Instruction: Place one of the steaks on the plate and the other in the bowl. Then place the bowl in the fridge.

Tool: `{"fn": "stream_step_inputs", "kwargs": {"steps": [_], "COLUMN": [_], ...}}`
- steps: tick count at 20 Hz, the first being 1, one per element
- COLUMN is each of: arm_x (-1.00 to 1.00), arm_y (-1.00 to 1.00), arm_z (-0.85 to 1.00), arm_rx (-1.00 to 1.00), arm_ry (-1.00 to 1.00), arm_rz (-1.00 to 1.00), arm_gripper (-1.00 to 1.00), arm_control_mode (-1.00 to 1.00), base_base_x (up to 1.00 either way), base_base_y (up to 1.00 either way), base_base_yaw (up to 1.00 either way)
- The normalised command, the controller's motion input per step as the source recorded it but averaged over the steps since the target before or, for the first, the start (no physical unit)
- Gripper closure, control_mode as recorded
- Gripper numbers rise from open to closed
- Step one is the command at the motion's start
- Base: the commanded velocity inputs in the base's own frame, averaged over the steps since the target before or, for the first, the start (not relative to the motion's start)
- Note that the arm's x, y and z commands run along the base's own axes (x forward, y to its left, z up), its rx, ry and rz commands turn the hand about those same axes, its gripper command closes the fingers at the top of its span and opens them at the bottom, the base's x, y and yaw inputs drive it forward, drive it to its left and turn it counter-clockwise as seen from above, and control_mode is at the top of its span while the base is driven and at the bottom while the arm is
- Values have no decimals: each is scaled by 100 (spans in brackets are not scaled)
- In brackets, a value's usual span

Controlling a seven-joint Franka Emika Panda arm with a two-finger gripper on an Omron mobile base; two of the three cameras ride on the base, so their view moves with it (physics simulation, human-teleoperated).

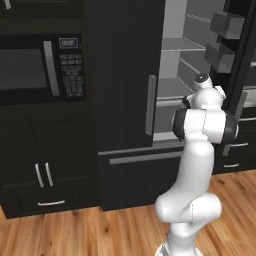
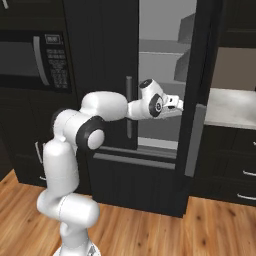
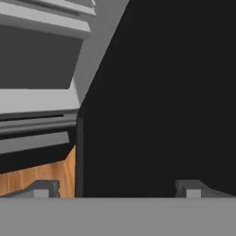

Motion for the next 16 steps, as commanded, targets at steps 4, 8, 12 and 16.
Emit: {"fn": "stream_step_inputs", "kwargs": {"steps": [4,8,12,16], "arm_x": [-84,-51,-53,-41], "arm_y": [-100,-51,18,53], "arm_z": [-14,4,70,98], "arm_rx": [0,0,0,0], "arm_ry": [-6,-9,-20,-19], "arm_rz": [-1,0,4,2], "arm_gripper": [-100,-100,-100,-100], "arm_control_mode": [-100,-100,-100,-100], "base_base_x": [0,0,0,0], "base_base_y": [0,0,0,0], "base_base_yaw": [0,0,0,0]}}
